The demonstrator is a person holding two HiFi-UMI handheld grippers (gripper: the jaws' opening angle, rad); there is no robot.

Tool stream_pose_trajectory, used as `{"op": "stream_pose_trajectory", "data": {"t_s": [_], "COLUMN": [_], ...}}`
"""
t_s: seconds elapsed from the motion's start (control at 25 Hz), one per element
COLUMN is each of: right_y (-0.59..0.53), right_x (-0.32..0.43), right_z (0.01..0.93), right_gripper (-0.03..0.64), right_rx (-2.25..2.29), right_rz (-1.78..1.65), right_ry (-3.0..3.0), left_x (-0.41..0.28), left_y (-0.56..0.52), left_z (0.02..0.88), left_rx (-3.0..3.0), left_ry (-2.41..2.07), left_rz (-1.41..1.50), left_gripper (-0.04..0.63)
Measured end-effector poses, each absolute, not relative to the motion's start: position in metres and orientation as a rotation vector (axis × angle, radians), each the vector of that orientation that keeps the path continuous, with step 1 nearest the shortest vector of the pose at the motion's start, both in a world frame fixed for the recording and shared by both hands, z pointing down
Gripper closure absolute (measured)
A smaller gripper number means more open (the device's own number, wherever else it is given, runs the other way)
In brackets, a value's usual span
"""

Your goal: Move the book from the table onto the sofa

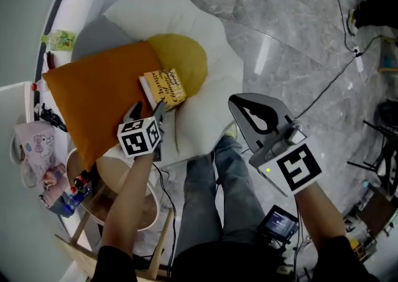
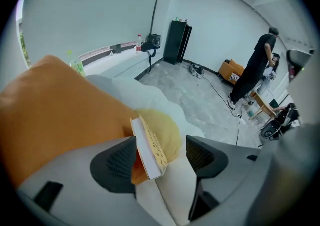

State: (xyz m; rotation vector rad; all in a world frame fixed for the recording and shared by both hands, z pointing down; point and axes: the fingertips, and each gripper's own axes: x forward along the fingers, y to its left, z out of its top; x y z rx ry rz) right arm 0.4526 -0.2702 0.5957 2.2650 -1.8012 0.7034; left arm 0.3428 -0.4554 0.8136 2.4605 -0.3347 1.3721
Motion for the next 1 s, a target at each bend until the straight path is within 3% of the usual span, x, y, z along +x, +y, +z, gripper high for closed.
{"op": "stream_pose_trajectory", "data": {"t_s": [0.16, 0.28, 0.32, 0.44, 0.52, 1.0], "right_y": [-0.251, -0.239, -0.235, -0.217, -0.203, -0.151], "right_x": [0.457, 0.462, 0.463, 0.468, 0.472, 0.459], "right_z": [0.555, 0.524, 0.513, 0.478, 0.456, 0.317], "right_gripper": [0.612, 0.611, 0.611, 0.611, 0.611, 0.611], "right_rx": [2.313, 2.326, 2.335, 2.382, 2.421, 2.502], "right_rz": [0.638, 0.592, 0.577, 0.555, 0.559, 0.440], "right_ry": [-1.785, -1.775, -1.771, -1.746, -1.725, -1.737], "left_x": [0.348, 0.358, 0.361, 0.362, 0.362, 0.338], "left_y": [-0.430, -0.422, -0.419, -0.403, -0.388, -0.314], "left_z": [0.755, 0.694, 0.669, 0.586, 0.532, 0.309], "left_rx": [2.557, 2.670, 2.714, 2.851, 2.918, 3.026], "left_ry": [-0.243, -0.217, -0.214, -0.224, -0.211, -0.149], "left_rz": [1.318, 1.202, 1.153, 1.007, 0.907, 0.380], "left_gripper": [0.283, 0.331, 0.356, 0.531, 0.577, 0.583]}}
